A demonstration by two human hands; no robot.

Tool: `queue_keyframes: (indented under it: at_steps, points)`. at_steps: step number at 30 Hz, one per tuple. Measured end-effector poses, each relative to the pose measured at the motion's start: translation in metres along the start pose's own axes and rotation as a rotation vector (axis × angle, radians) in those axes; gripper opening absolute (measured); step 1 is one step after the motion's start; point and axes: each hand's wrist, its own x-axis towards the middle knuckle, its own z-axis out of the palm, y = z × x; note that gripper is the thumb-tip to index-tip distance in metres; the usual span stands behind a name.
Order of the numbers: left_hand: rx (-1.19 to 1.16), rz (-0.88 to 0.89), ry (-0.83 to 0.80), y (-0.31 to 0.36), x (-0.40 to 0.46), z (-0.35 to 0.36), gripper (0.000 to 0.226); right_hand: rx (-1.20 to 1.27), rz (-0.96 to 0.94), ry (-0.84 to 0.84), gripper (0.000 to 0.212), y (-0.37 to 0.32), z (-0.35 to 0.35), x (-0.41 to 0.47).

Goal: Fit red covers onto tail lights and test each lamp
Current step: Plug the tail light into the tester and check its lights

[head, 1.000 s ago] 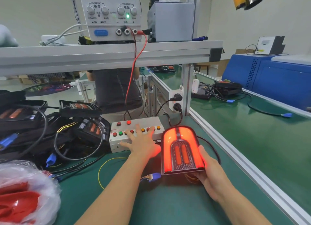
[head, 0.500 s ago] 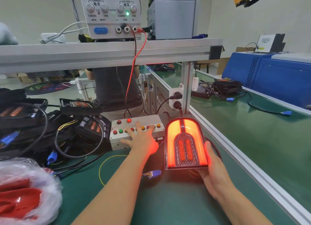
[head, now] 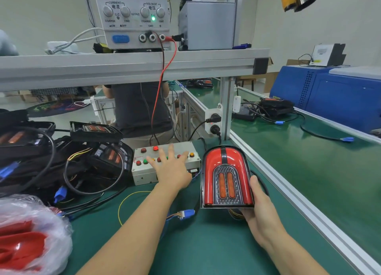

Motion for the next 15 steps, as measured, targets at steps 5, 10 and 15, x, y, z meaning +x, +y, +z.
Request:
queue_keyframes:
  at_steps: [5,10,15]
  points:
    - [0.052,0.033,-0.007,-0.003,0.003,0.0,0.068,-0.004,0.001,0.003,0.043,0.0,0.0,0.0]
    - [0.0,0.033,0.02,-0.003,0.008,0.005,0.068,-0.003,-0.002,0.015,0.044,0.0,0.002,0.001]
    - [-0.053,0.015,0.019,-0.004,0.014,0.007,0.069,-0.014,0.002,0.017,0.044,-0.003,0.005,0.0]
